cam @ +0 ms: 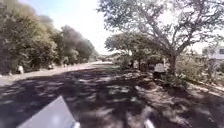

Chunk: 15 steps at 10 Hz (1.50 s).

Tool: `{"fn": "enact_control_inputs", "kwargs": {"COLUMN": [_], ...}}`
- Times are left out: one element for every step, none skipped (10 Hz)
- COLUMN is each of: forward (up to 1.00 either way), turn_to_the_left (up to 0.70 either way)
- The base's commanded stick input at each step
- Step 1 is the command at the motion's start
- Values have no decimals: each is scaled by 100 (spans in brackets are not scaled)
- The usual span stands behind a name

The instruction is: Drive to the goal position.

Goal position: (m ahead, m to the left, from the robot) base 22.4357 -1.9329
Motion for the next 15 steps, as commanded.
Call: {"fn": "enact_control_inputs", "kwargs": {"forward": [50, 50, 50, 50, 50, 50, 50, 50, 50, 50, 50, 50, 50, 50, 50], "turn_to_the_left": [0, 0, 0, 0, 0, 0, 0, 0, 0, 0, 0, 0, 0, 0, 0]}}
